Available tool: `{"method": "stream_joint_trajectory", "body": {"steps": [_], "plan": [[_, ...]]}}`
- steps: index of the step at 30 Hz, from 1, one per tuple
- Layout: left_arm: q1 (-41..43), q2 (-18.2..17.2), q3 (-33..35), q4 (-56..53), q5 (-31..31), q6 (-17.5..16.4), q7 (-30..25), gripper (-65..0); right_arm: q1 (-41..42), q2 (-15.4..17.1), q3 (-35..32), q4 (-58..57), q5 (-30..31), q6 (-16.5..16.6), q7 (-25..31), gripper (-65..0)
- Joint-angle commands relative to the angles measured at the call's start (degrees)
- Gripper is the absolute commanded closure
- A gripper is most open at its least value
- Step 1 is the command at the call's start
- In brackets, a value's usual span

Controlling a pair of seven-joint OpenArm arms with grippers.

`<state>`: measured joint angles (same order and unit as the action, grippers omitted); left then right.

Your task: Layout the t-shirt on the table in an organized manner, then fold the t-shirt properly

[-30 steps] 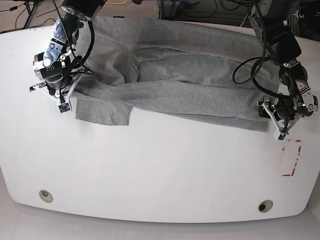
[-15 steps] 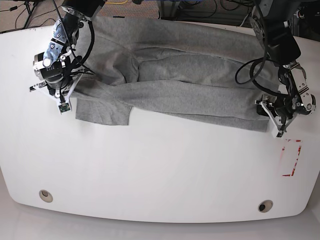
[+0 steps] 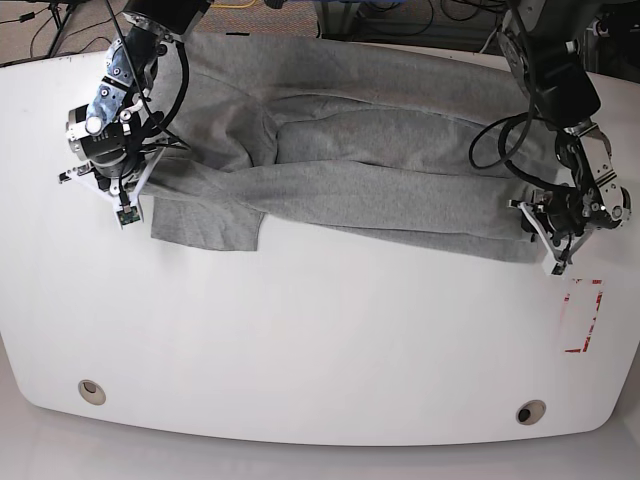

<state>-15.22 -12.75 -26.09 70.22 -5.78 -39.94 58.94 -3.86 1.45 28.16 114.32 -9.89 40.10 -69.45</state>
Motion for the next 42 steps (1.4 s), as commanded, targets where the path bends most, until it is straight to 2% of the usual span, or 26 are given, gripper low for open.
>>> {"method": "stream_joint_trajectory", "body": {"steps": [1,9,17,34,42], "plan": [[-1.0,-1.0,-0.1,3.5,-0.3,-0.1,-1.1,-3.6,0.7,0.4,0.1,1.0,0.1,-0.1,0.7,-0.8],[-0.1,-1.1,-0.1,6.4,-0.3,-0.1,0.6,-7.9,1.4,0.4,0.1,1.0,0.1,-0.1,0.7,-0.8],[0.0,-1.1,-0.1,6.2,-0.3,-0.1,0.6,-3.1,1.4,0.4,0.0,1.0,0.1,-0.1,0.7,-0.8],[0.0,-0.7,-0.2,6.6,-0.6,-0.1,0.4,-2.8,1.4,0.4,0.0,1.0,0.1,-0.1,0.7,-0.8],[0.9,-0.7,-0.4,12.1,-0.8,-0.1,0.5,-0.6,2.5,0.4,0.0,1.0,0.1,-0.1,0.7,-0.8]]}}
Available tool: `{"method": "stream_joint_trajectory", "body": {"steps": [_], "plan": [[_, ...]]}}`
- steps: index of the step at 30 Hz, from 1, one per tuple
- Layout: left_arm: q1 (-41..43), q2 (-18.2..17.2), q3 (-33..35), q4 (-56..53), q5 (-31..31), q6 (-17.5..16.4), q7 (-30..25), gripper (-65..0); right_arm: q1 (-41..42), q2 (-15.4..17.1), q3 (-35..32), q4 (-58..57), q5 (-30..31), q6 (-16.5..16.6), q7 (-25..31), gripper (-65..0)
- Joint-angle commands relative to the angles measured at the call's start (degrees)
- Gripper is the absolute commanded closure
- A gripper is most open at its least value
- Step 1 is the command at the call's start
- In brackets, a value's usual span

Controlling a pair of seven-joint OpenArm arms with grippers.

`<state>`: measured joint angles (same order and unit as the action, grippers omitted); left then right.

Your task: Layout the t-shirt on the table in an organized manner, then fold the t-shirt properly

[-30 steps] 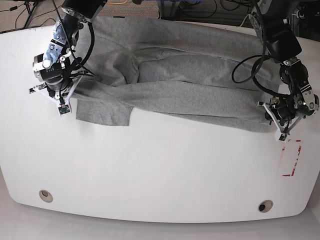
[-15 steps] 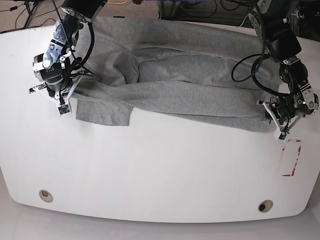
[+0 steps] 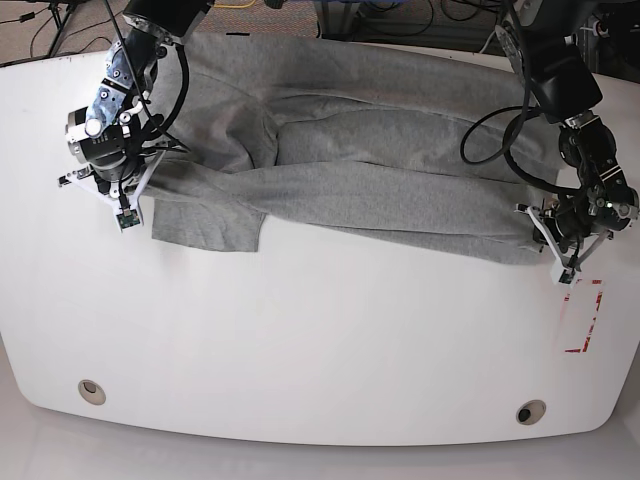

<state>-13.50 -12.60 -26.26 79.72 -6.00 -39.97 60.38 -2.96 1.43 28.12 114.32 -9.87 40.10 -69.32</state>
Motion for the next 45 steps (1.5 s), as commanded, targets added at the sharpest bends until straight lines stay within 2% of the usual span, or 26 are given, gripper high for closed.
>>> {"method": "stream_joint_trajectory", "body": {"steps": [1,18,30,36,41,45], "plan": [[-0.5,-0.8,-0.2,3.3,-0.5,0.0,-0.9,-0.6,2.0,0.5,0.1,0.9,0.1,-0.1,0.5,-0.8],[0.3,0.2,-0.2,11.5,-0.4,0.0,-0.3,-0.4,4.3,-0.6,0.1,1.3,0.0,-0.1,0.2,-0.8],[0.2,-0.1,-3.3,19.8,-0.5,0.0,8.1,-0.4,3.7,-0.6,0.4,1.3,0.0,-0.1,0.0,-0.8],[0.4,-0.2,-3.6,22.9,-0.1,0.0,9.6,-0.4,3.1,-0.3,0.5,1.4,0.0,-0.1,-3.3,-0.8],[0.3,-2.3,-3.6,24.2,-0.5,0.0,13.6,-0.4,3.1,-0.3,3.4,1.4,0.0,-0.1,-4.0,-0.8],[0.3,-2.4,-3.8,26.1,-0.5,0.0,15.2,-0.4,2.7,-0.3,5.1,1.4,0.0,-0.1,-4.0,-0.8]]}}
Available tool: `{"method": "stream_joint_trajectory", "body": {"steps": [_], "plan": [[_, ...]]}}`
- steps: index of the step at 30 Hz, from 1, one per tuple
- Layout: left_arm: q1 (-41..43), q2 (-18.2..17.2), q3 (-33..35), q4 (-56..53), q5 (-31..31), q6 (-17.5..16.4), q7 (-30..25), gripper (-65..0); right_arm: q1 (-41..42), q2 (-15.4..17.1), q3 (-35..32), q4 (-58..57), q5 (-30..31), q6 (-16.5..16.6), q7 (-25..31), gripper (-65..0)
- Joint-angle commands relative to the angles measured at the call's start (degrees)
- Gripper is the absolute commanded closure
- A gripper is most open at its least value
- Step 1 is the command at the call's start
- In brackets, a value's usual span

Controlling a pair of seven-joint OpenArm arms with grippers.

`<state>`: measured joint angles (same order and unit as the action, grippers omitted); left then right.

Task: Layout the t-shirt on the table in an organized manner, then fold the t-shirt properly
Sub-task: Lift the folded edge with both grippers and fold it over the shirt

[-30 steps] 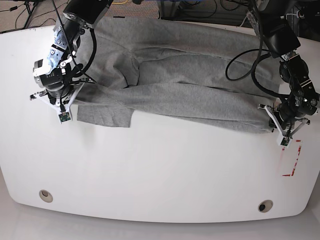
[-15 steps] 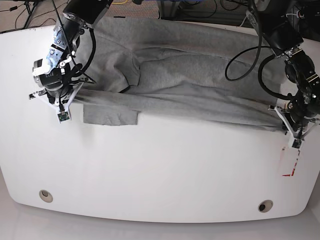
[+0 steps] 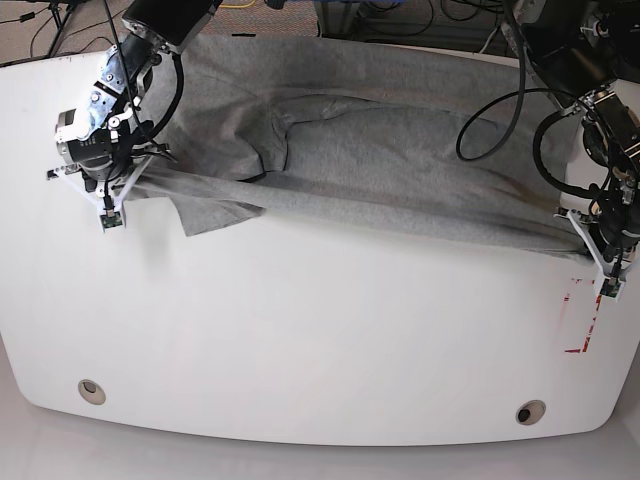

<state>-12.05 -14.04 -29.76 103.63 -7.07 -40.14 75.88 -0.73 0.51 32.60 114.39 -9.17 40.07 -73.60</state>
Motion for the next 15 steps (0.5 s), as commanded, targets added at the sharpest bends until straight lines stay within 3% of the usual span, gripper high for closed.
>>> {"method": "stream_joint_trajectory", "body": {"steps": [1,10,15], "plan": [[-1.1,-0.9,-0.9,2.4,0.5,0.1,0.1,-0.4,0.4,0.6,0.9,1.3,-0.7,-0.1,0.3,-0.8],[2.3,-1.1,-3.2,2.5,0.8,0.1,1.7,-0.4,-1.4,0.6,1.8,1.3,-0.7,-0.1,-1.1,-0.8],[6.5,-3.0,-3.1,2.3,0.5,0.1,1.5,-0.4,-3.3,0.6,1.8,1.5,-0.6,-0.1,0.0,-1.3]]}}
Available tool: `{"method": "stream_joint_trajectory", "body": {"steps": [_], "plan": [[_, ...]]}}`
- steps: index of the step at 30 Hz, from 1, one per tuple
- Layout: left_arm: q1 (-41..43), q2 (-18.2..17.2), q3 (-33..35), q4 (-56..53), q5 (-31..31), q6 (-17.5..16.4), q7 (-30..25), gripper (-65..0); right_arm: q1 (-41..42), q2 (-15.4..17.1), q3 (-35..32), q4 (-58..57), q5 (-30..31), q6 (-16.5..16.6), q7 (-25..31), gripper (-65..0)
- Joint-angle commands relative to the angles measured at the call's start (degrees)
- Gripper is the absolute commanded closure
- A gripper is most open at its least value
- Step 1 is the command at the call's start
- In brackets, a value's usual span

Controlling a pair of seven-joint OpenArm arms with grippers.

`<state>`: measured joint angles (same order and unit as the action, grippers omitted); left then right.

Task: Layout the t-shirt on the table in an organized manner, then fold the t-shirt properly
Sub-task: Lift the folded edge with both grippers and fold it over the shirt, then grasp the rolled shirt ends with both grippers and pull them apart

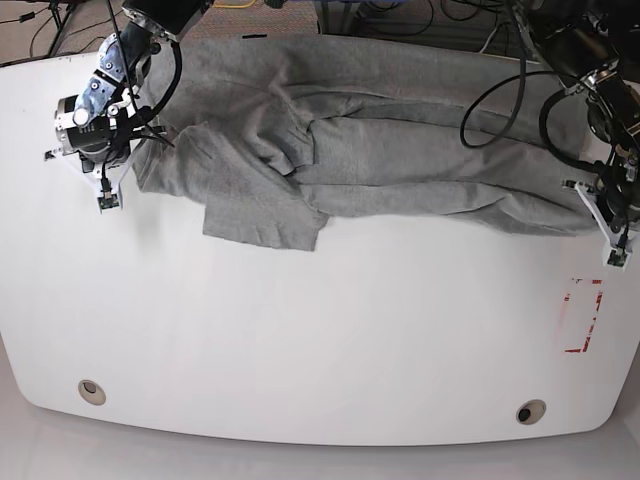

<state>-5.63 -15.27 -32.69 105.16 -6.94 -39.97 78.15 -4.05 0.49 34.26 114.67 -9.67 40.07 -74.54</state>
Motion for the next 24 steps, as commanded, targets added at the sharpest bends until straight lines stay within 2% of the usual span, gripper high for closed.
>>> {"method": "stream_joint_trajectory", "body": {"steps": [1,9,11,15,16,17,19,21,24], "plan": [[0.5,-1.7,-0.1,0.8,0.4,0.0,-0.7,-0.4,0.1,0.6,0.2,1.2,-0.1,-0.1,1.2,-1.3],[3.1,-1.4,-0.1,0.7,0.4,0.0,-0.7,-0.4,0.9,-2.3,-0.2,1.2,2.0,-0.1,2.0,-2.7],[3.6,-1.4,0.0,0.7,0.4,0.0,-0.7,-0.4,1.2,-2.6,-0.2,1.2,3.6,-0.1,1.8,-7.6],[5.4,-1.5,0.8,0.5,0.4,0.0,-0.8,-0.4,1.2,-3.3,-0.1,1.0,5.6,-0.1,1.8,-26.8],[5.8,-1.5,0.8,0.5,0.4,0.0,-0.8,-0.4,1.2,-3.4,-0.1,1.0,5.8,-0.1,1.9,-29.8],[6.4,-1.5,0.9,0.2,0.4,0.0,-0.9,-0.6,1.1,-3.9,-0.1,1.0,6.2,-0.1,1.9,-35.8],[7.3,-1.5,1.5,-0.6,0.4,0.0,-0.9,-0.7,0.8,-4.5,-0.1,1.0,6.6,-0.1,2.0,-41.9],[8.0,-1.7,2.3,-2.2,0.7,0.0,-1.0,-0.8,0.8,-4.9,-0.1,0.9,6.8,-0.1,2.0,-44.7],[8.4,-1.7,3.2,-4.9,0.7,0.0,-1.0,-1.0,0.8,-5.5,-0.1,-0.4,6.8,-0.1,2.0,-43.9]]}}
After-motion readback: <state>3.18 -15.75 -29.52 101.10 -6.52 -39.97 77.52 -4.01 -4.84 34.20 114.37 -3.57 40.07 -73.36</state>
